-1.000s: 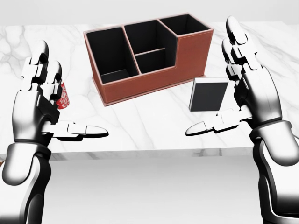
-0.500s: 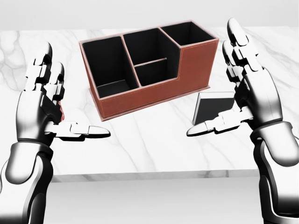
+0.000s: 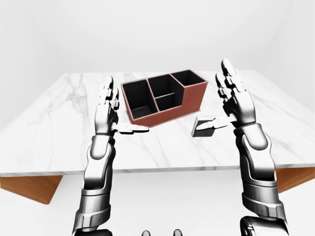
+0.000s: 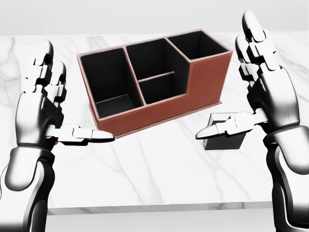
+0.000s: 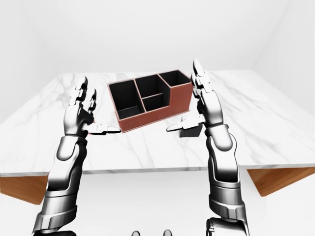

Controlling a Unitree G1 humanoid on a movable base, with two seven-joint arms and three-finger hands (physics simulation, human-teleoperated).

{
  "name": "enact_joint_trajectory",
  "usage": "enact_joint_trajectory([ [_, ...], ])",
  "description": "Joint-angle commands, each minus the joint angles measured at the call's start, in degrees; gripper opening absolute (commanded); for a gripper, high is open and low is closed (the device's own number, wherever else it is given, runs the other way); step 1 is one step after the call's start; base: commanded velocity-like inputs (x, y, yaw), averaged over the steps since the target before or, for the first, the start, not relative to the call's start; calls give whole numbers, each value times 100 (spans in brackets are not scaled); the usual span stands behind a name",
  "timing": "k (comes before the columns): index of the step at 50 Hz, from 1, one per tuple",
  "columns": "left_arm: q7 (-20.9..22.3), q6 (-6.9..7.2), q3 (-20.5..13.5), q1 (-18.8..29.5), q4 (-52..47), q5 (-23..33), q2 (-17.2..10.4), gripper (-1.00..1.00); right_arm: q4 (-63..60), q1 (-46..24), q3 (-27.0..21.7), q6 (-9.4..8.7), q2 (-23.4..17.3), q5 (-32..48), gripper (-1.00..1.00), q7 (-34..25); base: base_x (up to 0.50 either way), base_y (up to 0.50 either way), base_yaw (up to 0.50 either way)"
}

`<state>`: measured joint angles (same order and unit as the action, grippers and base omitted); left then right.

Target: Pick up the book and place it in the left compartment of the caddy.

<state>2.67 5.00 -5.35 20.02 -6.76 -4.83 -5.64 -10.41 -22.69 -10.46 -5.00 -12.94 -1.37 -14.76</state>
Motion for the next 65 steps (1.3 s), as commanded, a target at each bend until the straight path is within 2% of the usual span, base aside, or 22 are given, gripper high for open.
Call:
enact_joint_trajectory([
  [1,-9,0,-4,23,-226,10,-8,100,-284,-31,-57,0,-50,-83,100,12,24,0,0],
  [14,-75,0,-32,42,-635,40,-50,100,-492,-5,-78,0,-76,-70,100,-10,24,0,0],
  [65,-57,0,10,-42,-644,84,18,100,-739,280,-174,0,-63,-138,100,-104,24,0,0],
])
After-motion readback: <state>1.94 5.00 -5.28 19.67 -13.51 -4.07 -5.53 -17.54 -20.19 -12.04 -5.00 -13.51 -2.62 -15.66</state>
